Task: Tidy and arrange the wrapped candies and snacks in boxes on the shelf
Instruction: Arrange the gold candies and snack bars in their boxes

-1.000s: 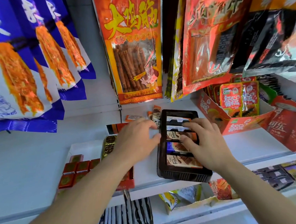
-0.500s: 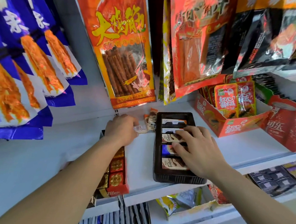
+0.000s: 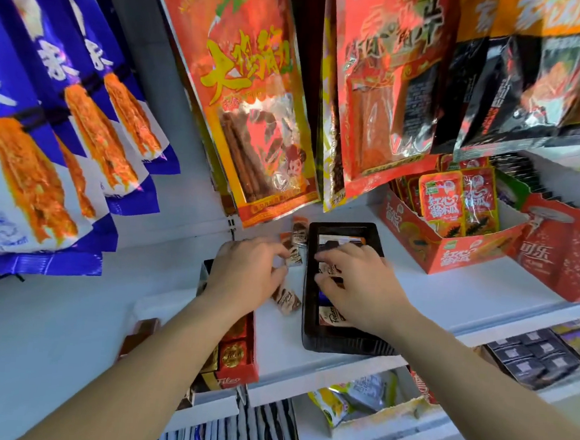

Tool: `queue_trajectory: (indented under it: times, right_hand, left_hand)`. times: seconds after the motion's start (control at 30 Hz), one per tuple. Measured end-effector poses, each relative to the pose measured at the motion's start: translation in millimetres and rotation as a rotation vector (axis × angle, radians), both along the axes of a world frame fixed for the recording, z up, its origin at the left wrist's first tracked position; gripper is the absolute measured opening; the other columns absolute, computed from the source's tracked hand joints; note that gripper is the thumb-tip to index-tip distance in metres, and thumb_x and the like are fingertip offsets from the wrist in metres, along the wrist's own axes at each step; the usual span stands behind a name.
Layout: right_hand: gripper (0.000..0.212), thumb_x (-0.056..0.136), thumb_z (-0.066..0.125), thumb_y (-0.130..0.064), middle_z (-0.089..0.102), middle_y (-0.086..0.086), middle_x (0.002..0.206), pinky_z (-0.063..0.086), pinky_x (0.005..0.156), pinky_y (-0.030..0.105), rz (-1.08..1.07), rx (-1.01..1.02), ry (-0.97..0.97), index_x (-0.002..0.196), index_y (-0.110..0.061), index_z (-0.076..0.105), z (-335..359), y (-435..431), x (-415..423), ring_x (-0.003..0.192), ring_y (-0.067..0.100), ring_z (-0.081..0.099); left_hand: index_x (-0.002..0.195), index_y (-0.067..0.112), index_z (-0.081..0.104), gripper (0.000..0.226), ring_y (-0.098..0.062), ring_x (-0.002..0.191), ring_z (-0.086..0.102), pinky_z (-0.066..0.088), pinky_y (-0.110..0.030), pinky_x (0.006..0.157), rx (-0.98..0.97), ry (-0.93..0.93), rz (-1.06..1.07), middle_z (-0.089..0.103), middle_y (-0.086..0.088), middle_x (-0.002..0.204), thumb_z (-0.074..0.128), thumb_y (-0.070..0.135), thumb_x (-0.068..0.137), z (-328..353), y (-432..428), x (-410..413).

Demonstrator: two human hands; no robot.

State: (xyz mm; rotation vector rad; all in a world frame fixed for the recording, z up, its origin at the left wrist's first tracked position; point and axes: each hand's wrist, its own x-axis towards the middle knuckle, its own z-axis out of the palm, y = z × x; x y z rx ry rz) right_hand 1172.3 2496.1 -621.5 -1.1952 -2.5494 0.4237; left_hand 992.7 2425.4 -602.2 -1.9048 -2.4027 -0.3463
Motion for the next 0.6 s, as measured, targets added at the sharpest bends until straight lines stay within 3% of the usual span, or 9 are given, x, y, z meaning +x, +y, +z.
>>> queue_trajectory:
  times: [0.17,0.27,0.4,0.5,0.6]
  right_hand:
    - [0.062,0.083,0.047,-0.077,0.048,-0.007,0.133,0.030,0.104,0.045,0.072,0.000,-0.084,0.134,-0.042,0.054,4.1,-5.2,-8.2,0.127,0.023,0.036]
    - [0.052,0.086,0.049,-0.070,0.044,-0.007,0.132,0.030,0.104,0.045,0.117,0.043,-0.127,0.131,-0.042,0.057,0.8,-12.3,-15.7,0.125,0.023,0.036]
    - [0.039,0.091,0.051,-0.059,0.043,-0.009,0.129,0.029,0.104,0.042,0.103,0.000,-0.052,0.127,-0.045,0.058,-5.9,-10.3,-9.4,0.123,0.021,0.036]
    - [0.039,0.092,0.051,-0.057,0.045,-0.009,0.129,0.030,0.106,0.041,0.106,0.001,0.000,0.129,-0.044,0.057,-10.5,-9.4,-4.7,0.124,0.020,0.037]
    - [0.050,0.093,0.054,-0.053,0.047,-0.009,0.136,0.032,0.107,0.042,0.104,0.014,0.022,0.140,-0.037,0.050,-9.2,-9.6,-4.2,0.128,0.021,0.036]
  left_hand:
    - [0.124,0.038,0.061,0.044,-0.020,0.121,0.046,0.035,-0.042,0.104,-0.207,0.001,-0.012,0.063,0.008,0.119,0.061,0.060,0.085,-6.7,-1.7,-2.2]
    - [0.133,0.032,0.055,0.065,-0.024,0.125,0.041,0.035,-0.040,0.103,-0.290,0.011,0.012,0.058,0.001,0.129,0.061,0.069,0.080,-8.8,1.4,-6.9]
    - [0.132,0.032,0.056,0.076,-0.025,0.121,0.042,0.036,-0.040,0.100,-0.295,0.026,0.014,0.059,0.000,0.122,0.066,0.076,0.070,-6.1,1.9,-6.0]
    - [0.122,0.033,0.064,0.067,-0.025,0.115,0.047,0.043,-0.042,0.096,-0.216,-0.158,0.040,0.060,0.002,0.113,0.077,0.066,0.065,-6.4,0.6,-8.6]
    - [0.104,0.034,0.072,0.030,-0.016,0.098,0.060,0.052,-0.040,0.083,0.009,-0.407,0.044,0.066,0.010,0.098,0.080,0.043,0.077,-0.1,-4.3,-13.0]
